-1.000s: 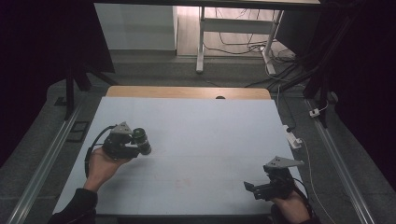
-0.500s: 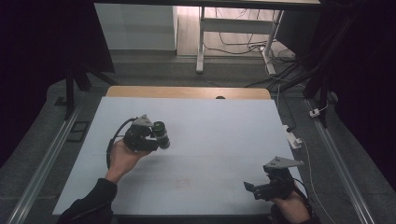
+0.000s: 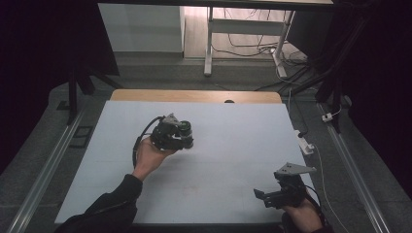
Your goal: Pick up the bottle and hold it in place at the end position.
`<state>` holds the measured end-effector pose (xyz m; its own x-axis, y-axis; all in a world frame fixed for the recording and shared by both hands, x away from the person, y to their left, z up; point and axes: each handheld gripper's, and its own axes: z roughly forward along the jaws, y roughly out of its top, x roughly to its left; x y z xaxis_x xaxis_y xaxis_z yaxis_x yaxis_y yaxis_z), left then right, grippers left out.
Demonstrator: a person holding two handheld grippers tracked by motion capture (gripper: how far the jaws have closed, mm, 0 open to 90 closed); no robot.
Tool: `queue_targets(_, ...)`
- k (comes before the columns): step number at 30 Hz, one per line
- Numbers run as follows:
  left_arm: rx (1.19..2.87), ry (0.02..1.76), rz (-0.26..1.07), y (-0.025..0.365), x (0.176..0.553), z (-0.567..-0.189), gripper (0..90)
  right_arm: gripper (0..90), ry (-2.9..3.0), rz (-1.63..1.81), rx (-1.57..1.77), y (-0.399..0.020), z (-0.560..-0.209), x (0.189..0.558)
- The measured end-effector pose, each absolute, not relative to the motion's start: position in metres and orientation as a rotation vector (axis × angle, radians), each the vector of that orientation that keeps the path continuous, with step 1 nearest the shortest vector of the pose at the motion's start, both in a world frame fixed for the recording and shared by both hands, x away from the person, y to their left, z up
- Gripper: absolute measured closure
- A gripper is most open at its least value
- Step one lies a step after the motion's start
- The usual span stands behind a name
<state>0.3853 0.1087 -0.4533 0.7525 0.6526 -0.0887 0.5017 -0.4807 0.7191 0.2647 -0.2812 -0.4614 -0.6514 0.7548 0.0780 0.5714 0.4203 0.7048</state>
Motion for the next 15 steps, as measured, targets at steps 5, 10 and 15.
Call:
queue_targets(5,2.196,0.860,0.249,0.095,0.393,-0.458,53.6,0.0,2.430,1.055,1.158,-0.281,-0.461,0.265)
queue_targets(10,2.208,0.862,0.254,0.086,0.397,-0.466,53.6,0.0,2.429,1.054,1.159,-0.281,-0.461,0.265)
queue_targets(15,2.212,0.890,0.257,0.084,0.401,-0.477,53.6,0.0,2.432,1.047,1.156,-0.281,-0.461,0.265)
